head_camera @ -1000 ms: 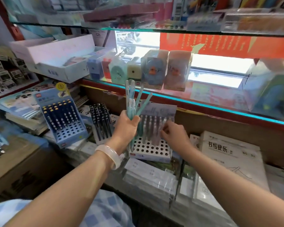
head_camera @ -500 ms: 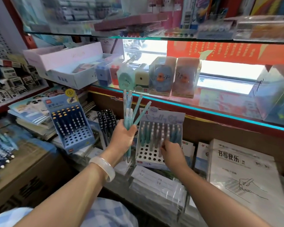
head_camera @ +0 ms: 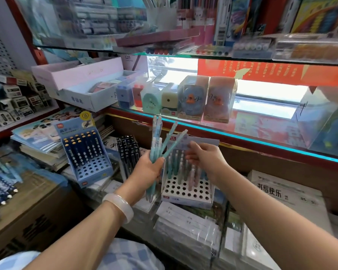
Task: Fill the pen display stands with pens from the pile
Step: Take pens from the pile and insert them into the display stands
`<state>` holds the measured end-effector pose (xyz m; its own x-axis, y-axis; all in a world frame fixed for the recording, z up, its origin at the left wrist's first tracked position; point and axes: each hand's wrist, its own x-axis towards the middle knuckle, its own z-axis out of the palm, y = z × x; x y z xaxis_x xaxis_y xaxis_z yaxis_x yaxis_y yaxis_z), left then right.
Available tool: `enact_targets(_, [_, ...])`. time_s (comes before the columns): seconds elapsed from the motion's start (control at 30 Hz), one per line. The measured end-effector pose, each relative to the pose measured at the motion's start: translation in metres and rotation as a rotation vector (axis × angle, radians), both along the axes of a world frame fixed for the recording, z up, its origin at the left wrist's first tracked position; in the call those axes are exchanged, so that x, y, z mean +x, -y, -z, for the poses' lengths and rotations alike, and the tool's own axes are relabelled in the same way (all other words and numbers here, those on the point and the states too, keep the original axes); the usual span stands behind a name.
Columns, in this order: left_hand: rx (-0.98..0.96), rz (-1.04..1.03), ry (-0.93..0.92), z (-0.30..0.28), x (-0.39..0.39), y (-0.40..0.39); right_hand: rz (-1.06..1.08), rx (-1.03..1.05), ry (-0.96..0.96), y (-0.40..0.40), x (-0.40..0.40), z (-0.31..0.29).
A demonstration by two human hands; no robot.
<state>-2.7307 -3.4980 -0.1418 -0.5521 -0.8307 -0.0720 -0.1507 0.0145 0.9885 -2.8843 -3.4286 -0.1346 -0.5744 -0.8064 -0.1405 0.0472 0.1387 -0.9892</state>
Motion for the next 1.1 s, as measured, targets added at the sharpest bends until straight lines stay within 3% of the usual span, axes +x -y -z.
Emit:
enact_targets(0.13, [-0.009, 0.052, 0.048, -0.004, 0.001, -0.003, -0.052, -0.058, 0.289, 0.014, 0.004, -0.015])
enact_targets(0.33, [0.027, -0.038, -0.025, 0.000, 0.008, 0.010, 0.109, -0.125, 0.253, 0.016, -0.004, -0.026])
enact_targets(0.47, [0.038, -0.167, -0.029, 0.005, 0.017, 0.023, 0.156, -0.089, -0.091, 0.014, -0.012, -0.018])
enact_targets(0.7, [0.009, -0.143, -0.066, 0.004, 0.030, 0.030, -0.032, 0.070, -0.665, 0.029, 0.005, 0.017])
enact_targets(1.1, [0.000, -0.112, -0.024, 0.016, 0.039, 0.041, -0.152, 0.272, -0.886, 0.045, -0.003, 0.037])
